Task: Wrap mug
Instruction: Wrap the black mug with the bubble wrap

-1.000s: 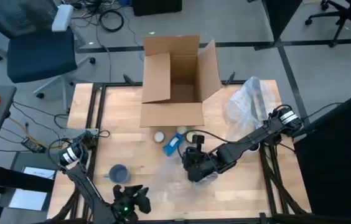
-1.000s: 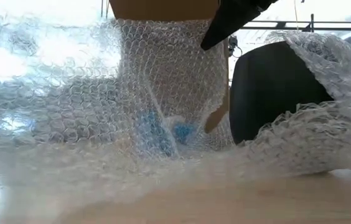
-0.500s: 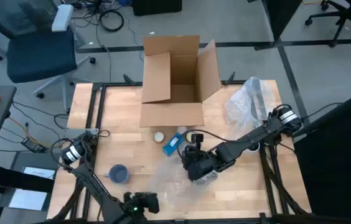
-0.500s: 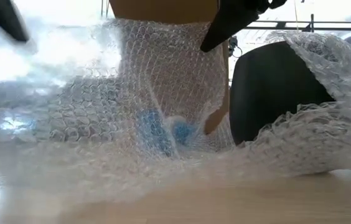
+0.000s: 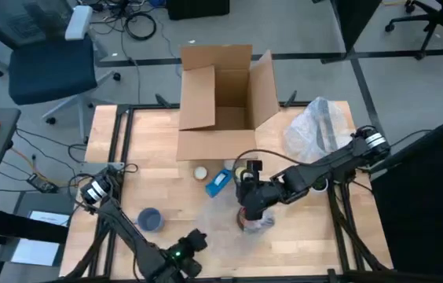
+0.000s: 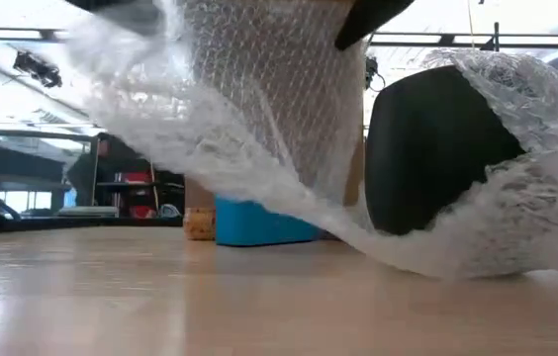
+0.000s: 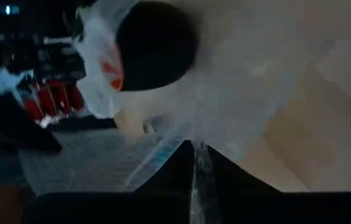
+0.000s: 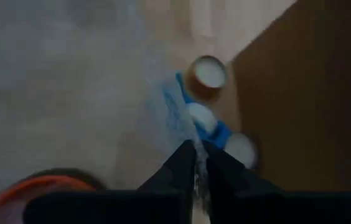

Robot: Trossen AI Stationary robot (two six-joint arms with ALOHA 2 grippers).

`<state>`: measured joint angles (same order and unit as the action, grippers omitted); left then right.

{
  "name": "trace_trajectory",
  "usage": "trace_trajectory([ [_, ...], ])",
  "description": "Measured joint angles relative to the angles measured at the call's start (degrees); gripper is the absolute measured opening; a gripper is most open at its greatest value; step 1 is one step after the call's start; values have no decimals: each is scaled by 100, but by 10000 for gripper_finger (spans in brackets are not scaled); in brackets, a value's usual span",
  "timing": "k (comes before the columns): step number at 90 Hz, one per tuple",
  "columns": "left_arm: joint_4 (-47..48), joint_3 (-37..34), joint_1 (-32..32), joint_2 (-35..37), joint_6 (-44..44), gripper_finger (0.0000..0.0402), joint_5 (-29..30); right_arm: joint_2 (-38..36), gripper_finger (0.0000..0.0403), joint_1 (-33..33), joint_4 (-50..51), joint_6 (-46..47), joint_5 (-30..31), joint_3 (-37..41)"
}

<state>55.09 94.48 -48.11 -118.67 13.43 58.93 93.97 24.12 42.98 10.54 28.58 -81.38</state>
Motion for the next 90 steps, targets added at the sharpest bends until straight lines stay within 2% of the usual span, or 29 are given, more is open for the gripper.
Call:
trace_trajectory([
  [7,-151,95,85,32,-1,0,312,2,0,7,188,134,-456,0],
  [20,-808,187,256,336,-22,0,397,2,0,109,295,434,-1284,0],
  [32,-1340,190,440,468,-40,0,493,-15,0,435,364,605,-1409,0],
  [57,-2332,188,820,481,16,0,444,-15,0,787,684,1388,-2113,0],
  [65,-2966,187,849,481,441,0,436,-15,0,840,664,1484,-2249,1],
  [74,-3636,187,864,481,1067,0,113,52,0,844,653,1552,-2276,8],
  [90,-4044,185,988,481,1161,0,72,232,0,831,531,1701,-2485,15],
])
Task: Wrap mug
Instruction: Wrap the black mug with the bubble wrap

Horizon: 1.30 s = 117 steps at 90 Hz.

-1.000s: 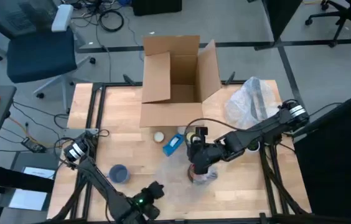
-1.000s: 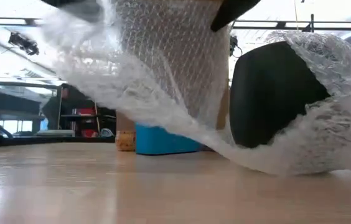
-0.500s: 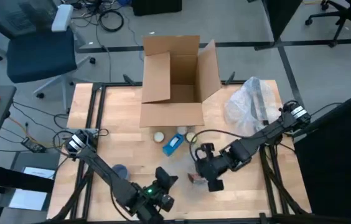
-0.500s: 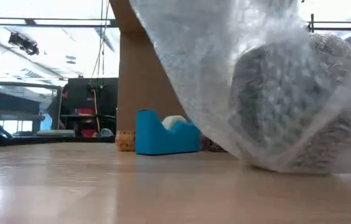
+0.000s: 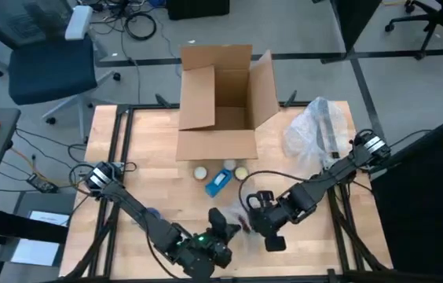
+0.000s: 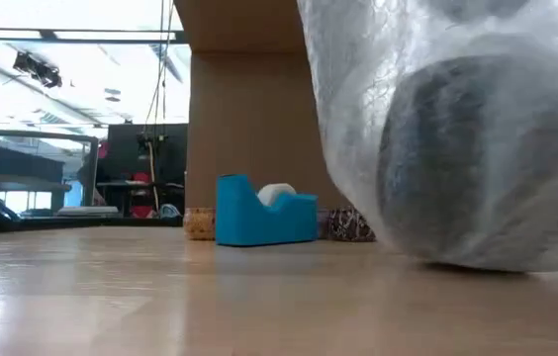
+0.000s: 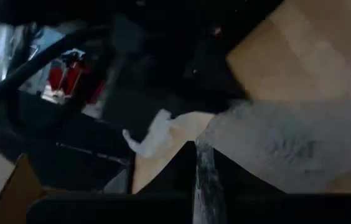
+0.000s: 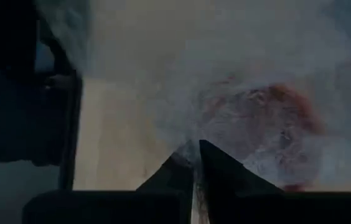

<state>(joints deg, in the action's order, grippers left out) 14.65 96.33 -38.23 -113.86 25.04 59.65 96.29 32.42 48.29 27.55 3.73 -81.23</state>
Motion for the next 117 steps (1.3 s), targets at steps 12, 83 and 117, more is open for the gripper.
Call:
trace_trajectory([
  [12,-63,-4,116,0,-135,0,11,114,0,72,11,184,-98,0],
  [83,-580,-414,804,-7,-1503,0,-466,214,114,186,24,818,-252,0],
  [117,-1475,-769,1046,-7,-1652,0,-905,179,201,445,51,1082,-103,-132],
])
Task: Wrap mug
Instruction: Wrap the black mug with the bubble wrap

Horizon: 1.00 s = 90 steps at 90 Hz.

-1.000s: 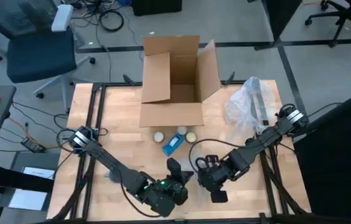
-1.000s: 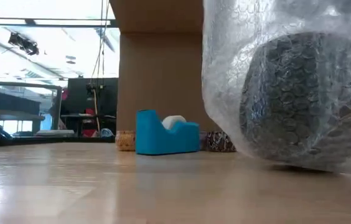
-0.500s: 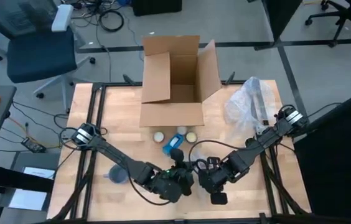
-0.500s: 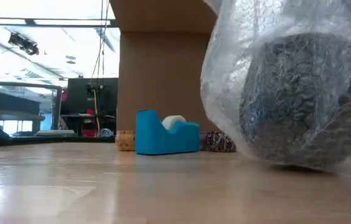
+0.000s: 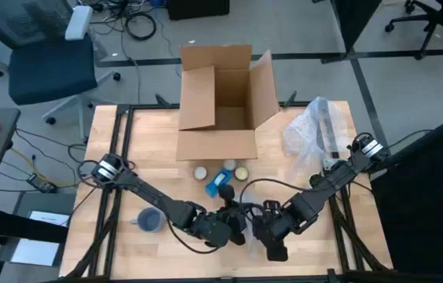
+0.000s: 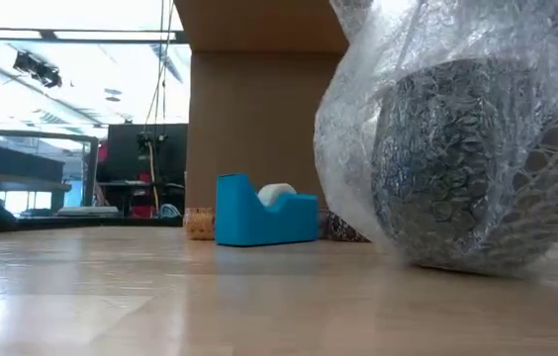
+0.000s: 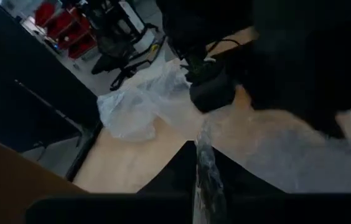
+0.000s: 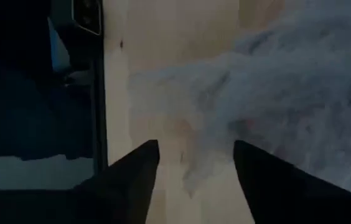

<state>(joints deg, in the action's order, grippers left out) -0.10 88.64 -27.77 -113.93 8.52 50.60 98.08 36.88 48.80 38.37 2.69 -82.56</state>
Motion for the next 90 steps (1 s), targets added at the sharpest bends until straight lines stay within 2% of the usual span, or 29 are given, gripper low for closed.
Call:
trace_trajectory([
  [15,-73,-49,102,0,-165,0,-141,-9,205,218,430,45,361,-426],
  [27,-115,-92,189,-48,-188,0,-268,-18,198,360,638,-104,1050,-785],
  [34,-219,-92,239,-94,-353,0,-476,-26,191,388,631,-227,1484,-829],
  [49,-211,-92,326,-291,-536,0,-672,9,168,152,589,-498,1820,-705],
  [65,-109,-92,344,-363,-726,0,-673,15,124,-166,505,-565,1951,-280],
  [90,176,-114,339,-224,-568,19,-307,-13,24,-281,120,-576,1891,205],
])
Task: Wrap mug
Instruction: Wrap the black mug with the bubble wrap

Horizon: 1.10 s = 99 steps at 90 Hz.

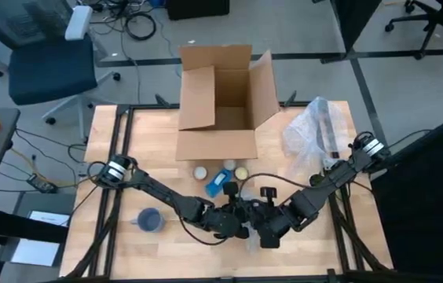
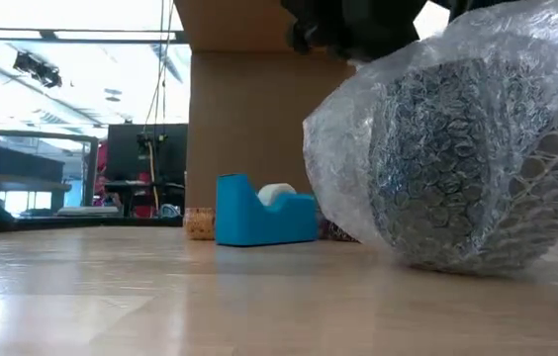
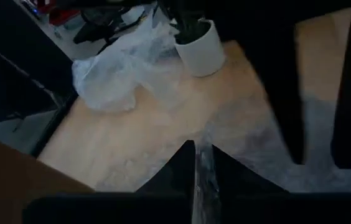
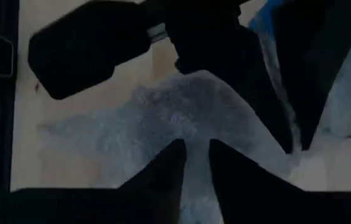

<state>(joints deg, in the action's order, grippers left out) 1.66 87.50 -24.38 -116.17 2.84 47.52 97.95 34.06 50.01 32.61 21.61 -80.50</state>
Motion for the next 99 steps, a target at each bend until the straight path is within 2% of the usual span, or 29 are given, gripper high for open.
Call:
trace_trajectory([
  [9,430,28,-28,253,13,41,334,1,4,-1,-229,-38,-53,152],
  [21,778,92,-115,848,10,75,312,23,6,-149,-815,-154,-175,494],
  [29,1199,92,-144,1124,11,97,-60,3,1,-243,-1041,-135,-329,674],
  [38,1652,76,-225,1328,-62,114,-209,50,1,-318,-1220,-143,-493,792],
  [61,1594,76,-223,1279,-156,127,-358,40,0,-371,-1180,-51,-955,812],
  [81,1540,79,-227,1334,-163,127,-438,37,0,-266,-1094,53,-968,808],
  [90,1696,99,-221,1347,-507,132,-806,37,0,-267,-1070,51,-1003,808],
  [99,2213,109,-114,1389,-990,142,-1864,40,0,-262,-1004,54,-1049,812],
])
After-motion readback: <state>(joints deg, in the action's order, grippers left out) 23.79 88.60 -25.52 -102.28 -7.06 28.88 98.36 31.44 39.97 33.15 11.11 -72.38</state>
